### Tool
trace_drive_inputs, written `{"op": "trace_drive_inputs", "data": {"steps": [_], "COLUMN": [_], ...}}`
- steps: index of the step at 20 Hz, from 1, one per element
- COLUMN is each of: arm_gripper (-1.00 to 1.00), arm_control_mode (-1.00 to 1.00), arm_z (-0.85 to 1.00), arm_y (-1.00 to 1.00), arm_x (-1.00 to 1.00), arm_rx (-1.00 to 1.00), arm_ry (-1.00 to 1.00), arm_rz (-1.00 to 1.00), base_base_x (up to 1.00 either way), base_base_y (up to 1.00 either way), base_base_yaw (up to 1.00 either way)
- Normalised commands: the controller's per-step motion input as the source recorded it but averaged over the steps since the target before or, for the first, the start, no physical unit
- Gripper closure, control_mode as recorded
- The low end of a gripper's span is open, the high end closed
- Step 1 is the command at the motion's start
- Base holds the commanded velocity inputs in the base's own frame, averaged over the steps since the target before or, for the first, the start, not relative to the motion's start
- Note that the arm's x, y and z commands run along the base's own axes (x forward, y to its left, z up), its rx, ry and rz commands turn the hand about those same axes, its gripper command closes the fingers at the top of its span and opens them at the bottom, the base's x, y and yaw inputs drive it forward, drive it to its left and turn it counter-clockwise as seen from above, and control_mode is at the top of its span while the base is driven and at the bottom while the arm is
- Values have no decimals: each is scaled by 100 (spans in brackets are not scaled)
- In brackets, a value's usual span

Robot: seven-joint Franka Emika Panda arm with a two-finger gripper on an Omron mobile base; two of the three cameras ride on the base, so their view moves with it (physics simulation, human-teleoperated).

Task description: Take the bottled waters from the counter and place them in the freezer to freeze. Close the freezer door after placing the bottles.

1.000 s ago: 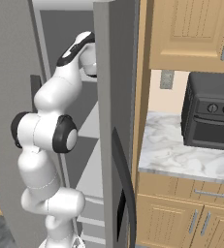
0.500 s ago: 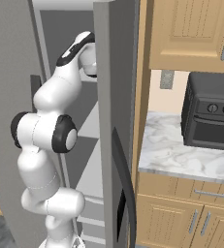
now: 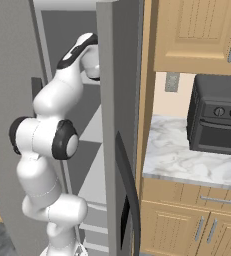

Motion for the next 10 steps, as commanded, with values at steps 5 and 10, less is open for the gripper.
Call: {"op": "trace_drive_inputs", "data": {"steps": [5,10], "arm_gripper": [-100,-100], "arm_control_mode": [-100,-100], "arm_z": [1,1], "arm_y": [0,0], "arm_x": [-27,-29], "arm_rx": [0,0], "arm_ry": [0,0], "arm_rz": [0,0], "base_base_x": [0,0], "base_base_y": [0,0], "base_base_yaw": [0,0]}}
